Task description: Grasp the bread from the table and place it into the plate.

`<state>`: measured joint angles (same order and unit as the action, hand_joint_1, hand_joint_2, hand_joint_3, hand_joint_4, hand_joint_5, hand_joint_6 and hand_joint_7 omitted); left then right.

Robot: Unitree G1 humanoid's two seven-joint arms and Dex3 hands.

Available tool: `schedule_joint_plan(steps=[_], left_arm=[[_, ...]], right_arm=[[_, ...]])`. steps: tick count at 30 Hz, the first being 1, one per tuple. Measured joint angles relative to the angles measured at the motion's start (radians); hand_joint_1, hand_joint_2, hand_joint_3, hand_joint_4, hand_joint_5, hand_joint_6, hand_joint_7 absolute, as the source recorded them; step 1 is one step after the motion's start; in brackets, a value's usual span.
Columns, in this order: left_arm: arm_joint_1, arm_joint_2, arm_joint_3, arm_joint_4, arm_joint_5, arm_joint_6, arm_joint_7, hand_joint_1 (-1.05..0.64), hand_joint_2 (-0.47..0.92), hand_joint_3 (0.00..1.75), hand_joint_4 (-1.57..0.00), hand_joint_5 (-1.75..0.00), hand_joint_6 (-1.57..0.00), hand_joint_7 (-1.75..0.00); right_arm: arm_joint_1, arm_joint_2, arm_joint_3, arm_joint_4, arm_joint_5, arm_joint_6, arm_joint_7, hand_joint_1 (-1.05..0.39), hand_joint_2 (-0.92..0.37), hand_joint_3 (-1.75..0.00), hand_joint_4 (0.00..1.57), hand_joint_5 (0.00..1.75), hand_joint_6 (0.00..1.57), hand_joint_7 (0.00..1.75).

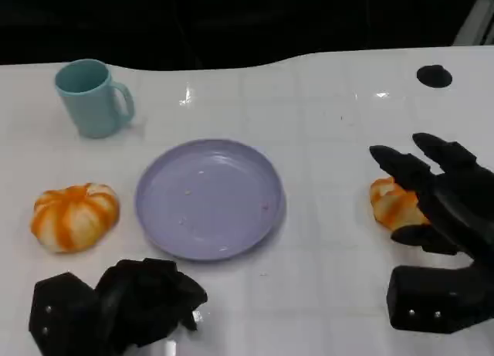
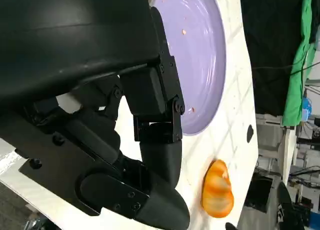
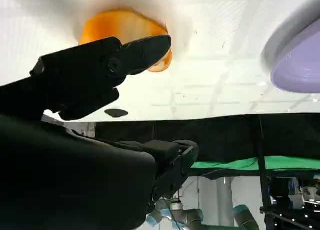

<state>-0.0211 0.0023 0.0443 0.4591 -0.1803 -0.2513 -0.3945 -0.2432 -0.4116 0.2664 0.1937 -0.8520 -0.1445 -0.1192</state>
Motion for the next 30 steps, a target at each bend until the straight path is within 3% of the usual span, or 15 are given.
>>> schedule_joint_plan(steps=[16, 30], left_arm=[[0.014, -0.001, -0.004, -0.023, 0.000, 0.004, 0.000, -1.05, 0.65, 0.26, -0.89, -1.52, -1.45, -0.54], [0.028, -0.005, -0.007, -0.041, -0.001, 0.012, 0.005, -1.05, 0.64, 0.25, -0.88, -1.53, -1.45, -0.54]], right_arm=[[-0.108, 0.004, 0.091, 0.134, -0.011, 0.119, 0.065, -0.21, -0.74, 0.00, 0.00, 0.26, 0.23, 0.01], [-0.204, 0.028, 0.156, 0.343, -0.004, 0.149, 0.051, -0.23, -0.77, -0.01, 0.03, 0.24, 0.24, 0.01]])
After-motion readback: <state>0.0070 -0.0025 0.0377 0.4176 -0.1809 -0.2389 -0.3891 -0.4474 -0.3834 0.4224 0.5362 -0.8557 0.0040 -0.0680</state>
